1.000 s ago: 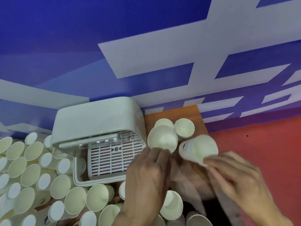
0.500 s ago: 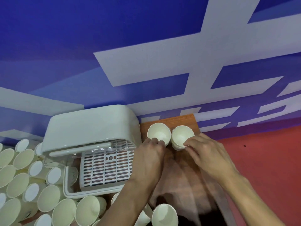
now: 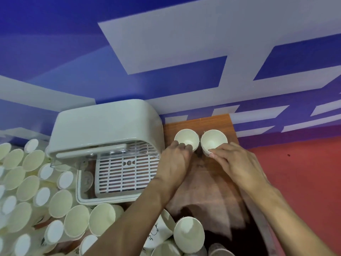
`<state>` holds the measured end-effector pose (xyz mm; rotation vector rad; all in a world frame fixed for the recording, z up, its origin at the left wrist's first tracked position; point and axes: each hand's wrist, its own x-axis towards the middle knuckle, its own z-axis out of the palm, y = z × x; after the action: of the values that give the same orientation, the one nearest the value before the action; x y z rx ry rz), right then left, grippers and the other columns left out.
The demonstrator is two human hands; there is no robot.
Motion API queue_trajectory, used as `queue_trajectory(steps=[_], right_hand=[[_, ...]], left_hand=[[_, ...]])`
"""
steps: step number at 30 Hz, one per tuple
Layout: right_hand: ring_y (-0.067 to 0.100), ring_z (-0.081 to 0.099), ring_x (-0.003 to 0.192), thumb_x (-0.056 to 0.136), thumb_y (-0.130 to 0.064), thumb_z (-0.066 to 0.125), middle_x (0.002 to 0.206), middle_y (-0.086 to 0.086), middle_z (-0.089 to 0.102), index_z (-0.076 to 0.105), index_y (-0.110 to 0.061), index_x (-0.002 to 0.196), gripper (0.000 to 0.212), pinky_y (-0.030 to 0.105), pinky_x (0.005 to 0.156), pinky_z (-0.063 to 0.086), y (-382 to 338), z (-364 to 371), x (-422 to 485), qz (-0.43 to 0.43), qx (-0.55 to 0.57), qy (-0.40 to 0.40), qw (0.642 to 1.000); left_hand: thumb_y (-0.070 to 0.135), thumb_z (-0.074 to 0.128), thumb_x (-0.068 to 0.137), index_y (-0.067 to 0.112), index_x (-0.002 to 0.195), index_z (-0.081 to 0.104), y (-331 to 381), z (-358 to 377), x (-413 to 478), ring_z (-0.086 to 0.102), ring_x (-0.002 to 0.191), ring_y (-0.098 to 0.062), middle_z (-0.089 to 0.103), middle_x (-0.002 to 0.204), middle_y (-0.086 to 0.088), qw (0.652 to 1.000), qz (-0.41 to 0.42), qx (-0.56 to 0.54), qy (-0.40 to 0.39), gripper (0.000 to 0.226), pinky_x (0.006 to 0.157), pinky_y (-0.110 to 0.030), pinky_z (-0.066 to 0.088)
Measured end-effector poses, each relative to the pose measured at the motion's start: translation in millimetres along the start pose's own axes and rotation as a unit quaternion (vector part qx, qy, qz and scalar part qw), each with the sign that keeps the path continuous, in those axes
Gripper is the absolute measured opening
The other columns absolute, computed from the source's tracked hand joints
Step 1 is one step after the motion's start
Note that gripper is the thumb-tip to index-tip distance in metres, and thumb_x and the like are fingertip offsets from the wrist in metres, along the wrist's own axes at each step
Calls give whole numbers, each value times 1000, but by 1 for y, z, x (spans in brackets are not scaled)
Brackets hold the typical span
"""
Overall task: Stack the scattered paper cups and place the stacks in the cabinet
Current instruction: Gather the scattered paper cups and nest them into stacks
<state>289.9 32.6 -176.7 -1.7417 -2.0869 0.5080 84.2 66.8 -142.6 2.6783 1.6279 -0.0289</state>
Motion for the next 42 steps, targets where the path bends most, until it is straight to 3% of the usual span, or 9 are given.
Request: queue_trajectory(steps=[5, 9, 13, 19, 23, 27, 31, 36, 42], right_hand=[[20, 60, 96, 99, -40, 51, 98, -10, 65, 71, -29, 100, 22, 38, 66, 53, -11, -7, -6, 38, -20, -17, 999], [22, 63, 99, 98, -34, 59, 102, -7, 67, 72, -25, 105, 18, 39, 70, 54, -24, 6, -31, 18, 7, -32, 999], [20, 63, 96, 98, -36, 60, 101, -10, 66, 72, -29, 105, 16, 38, 66, 54, -31, 8, -49, -5, -4, -39, 999], [16, 64, 94, 96, -34, 63, 103, -14, 66, 72, -30, 107, 14, 31, 66, 49, -38, 13, -78, -7, 3, -46, 999], [19, 69, 92, 97, -47, 57, 127, -18, 60, 58, -35, 130, 35, 37, 73, 55, -45, 0, -81, 16, -3, -68, 998], [10, 66, 84, 99, -34, 60, 119, -18, 64, 63, -30, 127, 28, 29, 67, 52, -67, -43, -122, 32, 30, 28, 999], [8, 66, 92, 91, -24, 64, 108, -17, 65, 71, -29, 108, 19, 24, 74, 52, -73, -47, -200, -55, 6, -21, 998], [12, 71, 83, 102, -27, 43, 105, -8, 71, 67, -28, 107, 25, 21, 59, 54, -60, -12, -251, -134, -38, -23, 990], [16, 65, 74, 85, -24, 60, 89, -11, 68, 73, -27, 85, 14, 27, 64, 50, -52, 10, -237, -123, -69, 10, 990]], left_hand=[[7, 86, 44, 18, 67, 65, 9, -16, -16, 59, 59, -20, 59, 57, 0, 1000, 13, 19, 5, 33, 43, -25, 34], [3, 86, 41, 15, 63, 61, 9, -8, -48, 57, 58, -21, 55, 55, -1, 999, 21, 13, -26, 36, 46, -24, 22], [0, 84, 37, 13, 68, 61, 5, -2, -71, 55, 61, -22, 58, 60, -2, 999, 19, -44, -11, 41, 46, -26, 34], [6, 84, 62, 14, 73, 59, 6, 15, -102, 53, 68, -23, 58, 68, -2, 994, 15, -109, -22, 29, 45, -32, 47], [22, 66, 90, 10, 102, 64, 13, -4, -107, 61, 83, -27, 66, 98, -6, 990, -1, -141, 20, 17, 58, -40, 53], [18, 57, 95, 14, 88, 61, 24, -29, -133, 50, 69, -22, 56, 83, -1, 984, 48, -166, 48, 9, 53, -37, 43], [39, 54, 93, 23, 78, 64, 39, -21, -167, 57, 67, -17, 59, 76, 6, 983, 127, -129, -37, 24, 49, -29, 42], [52, 64, 78, 22, 65, 63, 62, -9, -168, 60, 58, -19, 60, 60, 5, 987, 93, -85, -100, 32, 49, -26, 41], [41, 80, 58, 19, 52, 59, 65, -8, -155, 53, 42, -17, 54, 44, 1, 989, 63, -17, -136, 31, 50, -24, 41]])
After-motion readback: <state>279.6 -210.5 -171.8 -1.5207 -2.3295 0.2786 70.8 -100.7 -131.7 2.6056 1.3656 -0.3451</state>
